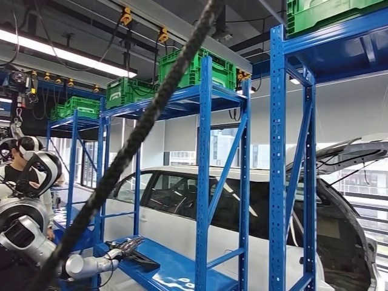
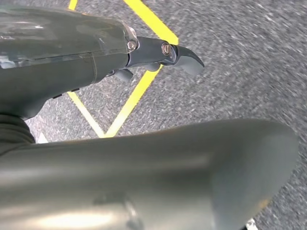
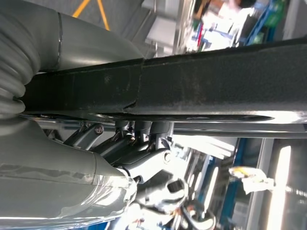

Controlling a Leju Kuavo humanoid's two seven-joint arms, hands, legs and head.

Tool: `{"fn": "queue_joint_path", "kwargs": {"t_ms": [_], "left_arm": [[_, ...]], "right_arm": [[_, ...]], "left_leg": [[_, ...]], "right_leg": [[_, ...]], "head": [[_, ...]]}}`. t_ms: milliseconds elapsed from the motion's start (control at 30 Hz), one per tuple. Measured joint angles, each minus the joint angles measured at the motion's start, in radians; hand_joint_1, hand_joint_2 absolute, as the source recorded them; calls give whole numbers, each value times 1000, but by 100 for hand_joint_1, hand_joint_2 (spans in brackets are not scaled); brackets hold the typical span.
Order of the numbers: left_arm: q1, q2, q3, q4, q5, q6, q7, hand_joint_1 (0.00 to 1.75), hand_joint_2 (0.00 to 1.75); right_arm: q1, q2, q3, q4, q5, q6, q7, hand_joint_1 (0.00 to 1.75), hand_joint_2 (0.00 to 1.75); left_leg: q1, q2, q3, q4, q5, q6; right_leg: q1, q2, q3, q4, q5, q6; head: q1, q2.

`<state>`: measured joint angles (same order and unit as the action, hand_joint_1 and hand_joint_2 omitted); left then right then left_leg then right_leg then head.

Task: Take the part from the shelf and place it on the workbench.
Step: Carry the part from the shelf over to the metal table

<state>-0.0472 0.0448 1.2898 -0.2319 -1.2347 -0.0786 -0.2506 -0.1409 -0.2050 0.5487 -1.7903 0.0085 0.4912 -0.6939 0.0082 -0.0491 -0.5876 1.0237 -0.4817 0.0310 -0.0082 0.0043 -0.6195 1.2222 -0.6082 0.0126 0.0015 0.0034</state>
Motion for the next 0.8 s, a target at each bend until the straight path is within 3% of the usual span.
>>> {"fn": "queue_joint_path", "kwargs": {"t_ms": [67, 133, 200, 233, 300, 367, 433, 467, 500, 567, 633, 733, 800], "left_arm": [[-2, 0, 0, 0, -6, 8, 0, 0, 175], [-5, 2, 0, 0, -9, 11, -2, 0, 175], [-4, 6, 0, 0, -9, 7, -6, 0, 175], [-1, 8, 1, 0, -8, 2, -9, 0, 175], [-1, 13, 2, 0, -3, -10, -15, 0, 175], [-6, 18, 3, 0, 0, -18, -19, 0, 175], [-7, 20, 5, 0, 1, -25, -23, 0, 175], [-5, 20, 7, 0, 2, -28, -25, 0, 175], [-4, 20, 9, 0, 2, -30, -27, 0, 175], [-4, 21, 13, 0, 2, -34, -29, 0, 175], [-9, 22, 15, 0, 2, -37, -31, 0, 175], [-6, 22, 18, 0, 1, -39, -33, 0, 175], [-4, 22, 19, 0, 0, -40, -35, 0, 175]], "right_arm": [[-7, 2, 5, 3, -3, 0, 0, 175, 175], [-15, 3, 10, 4, -2, -1, 0, 175, 175], [-26, 5, 14, 5, 0, -1, 0, 175, 175], [-33, 6, 16, 6, 1, -1, 0, 175, 175], [-45, 10, 19, 6, 2, -1, 0, 175, 175], [-51, 12, 23, 8, 4, 0, -1, 175, 175], [-55, 12, 26, 11, 8, 0, -1, 175, 175], [-59, 13, 28, 12, 9, 0, -1, 175, 175], [-65, 13, 30, 13, 10, 0, -1, 175, 175], [-79, 13, 33, 14, 10, 0, -1, 175, 175], [-91, 13, 36, 14, 10, 1, -1, 175, 175], [-107, 13, 44, 18, 11, 7, -1, 175, 175], [-117, 14, 49, 20, 10, 12, -1, 175, 175]], "left_leg": [[-1, -23, -2, 1, 3, -3], [3, -45, -11, 3, 8, -12], [6, -64, -21, 2, 16, -24], [5, -61, -26, 5, 13, -29], [2, -23, -51, 54, -23, -38], [4, 21, -103, 174, -87, -47], [9, 35, -139, 266, -117, -56], [12, 39, -133, 261, -106, -59], [14, 45, -107, 218, -78, -62], [13, 81, -33, 81, -21, -63], [6, 110, 2, 8, -3, -51], [2, 92, -6, 3, -2, -28], [4, 75, -8, 1, 3, -15]], "right_leg": [[1, 45, 57, -131, 67, -14], [3, 76, 81, -194, 91, -21], [3, 60, 83, -206, 91, -20], [2, 48, 84, -215, 92, -23], [-4, 21, 87, -230, 96, -29], [-3, -7, 87, -231, 99, -33], [-3, -35, 87, -231, 98, -33], [-3, -47, 87, -230, 98, -32], [-4, -58, 87, -229, 96, -30], [-2, -78, 89, -224, 90, -20], [3, -95, 89, -218, 85, -8], [3, -113, 89, -215, 80, 4], [-1, -79, 76, -176, 45, 12]], "head": [[0, 0], [0, 0], [0, 0], [0, 0], [1, 0], [1, 0], [1, 0], [1, 0], [1, 0], [1, 0], [1, 0], [1, 0], [1, 0]]}}
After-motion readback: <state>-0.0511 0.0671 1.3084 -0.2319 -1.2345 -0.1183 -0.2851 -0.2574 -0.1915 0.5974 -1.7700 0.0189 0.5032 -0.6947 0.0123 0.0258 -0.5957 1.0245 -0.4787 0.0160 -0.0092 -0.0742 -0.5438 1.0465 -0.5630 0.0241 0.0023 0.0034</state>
